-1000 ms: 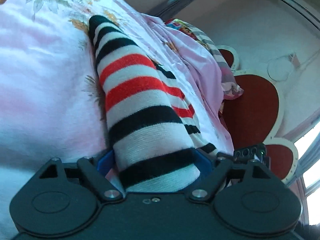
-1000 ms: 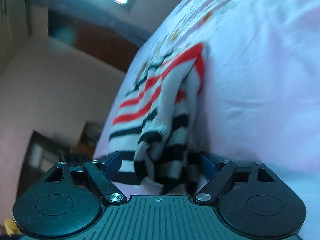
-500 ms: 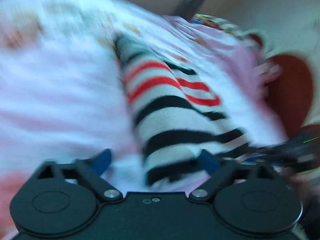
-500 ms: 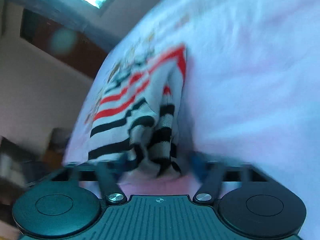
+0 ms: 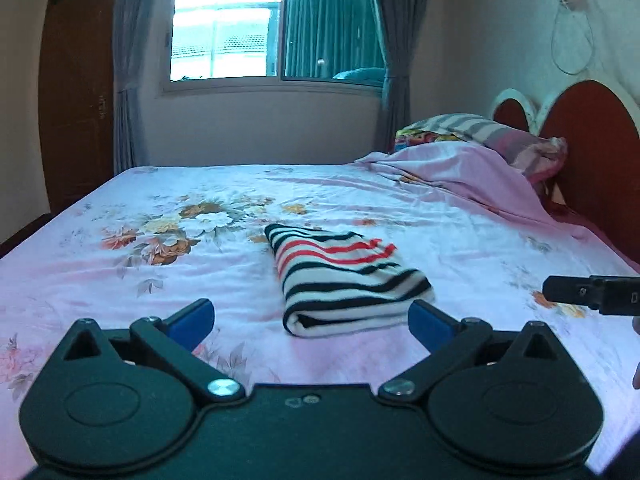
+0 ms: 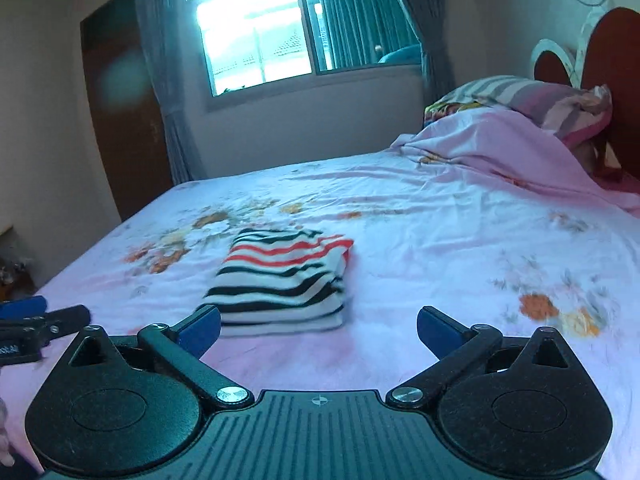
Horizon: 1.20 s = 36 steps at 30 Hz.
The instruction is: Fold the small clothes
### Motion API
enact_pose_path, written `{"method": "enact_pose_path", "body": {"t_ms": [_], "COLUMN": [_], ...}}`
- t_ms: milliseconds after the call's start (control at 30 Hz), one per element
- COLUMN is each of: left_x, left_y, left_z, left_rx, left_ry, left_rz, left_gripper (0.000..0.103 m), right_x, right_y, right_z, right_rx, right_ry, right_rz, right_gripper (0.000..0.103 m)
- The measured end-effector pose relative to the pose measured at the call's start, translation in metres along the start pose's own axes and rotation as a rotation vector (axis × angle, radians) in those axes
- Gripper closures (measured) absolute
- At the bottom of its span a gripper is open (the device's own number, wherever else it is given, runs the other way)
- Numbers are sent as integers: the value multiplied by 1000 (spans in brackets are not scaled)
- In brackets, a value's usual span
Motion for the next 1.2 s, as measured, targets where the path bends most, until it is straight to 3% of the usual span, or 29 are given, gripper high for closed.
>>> {"method": "enact_pose_path", "body": {"t_ms": [333,1200], "left_x": [-25,-29], "left_y": [4,10], "left_z": [19,24], "left_rx": [-25,-30], "left_ry": [1,0], "left_rz": [29,64], "left_gripper": [1,1], "right_x": [-40,-41], "right_y": [-36,-33], "right_z": [13,15], "right_rx": [-104,-102], "right_ry": [8,7], "right_rz": [37,32], "right_gripper": [0,0]}}
Point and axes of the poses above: each gripper's, at about its wrist camera, not at the fingertips, and x roughly the way its jaws point, y to its right, z to its underside, the point moved 6 cm from there along x, roughly the way its jaws point, and after that the axes turned 10 degrees about -z, right-handed, at the moved point
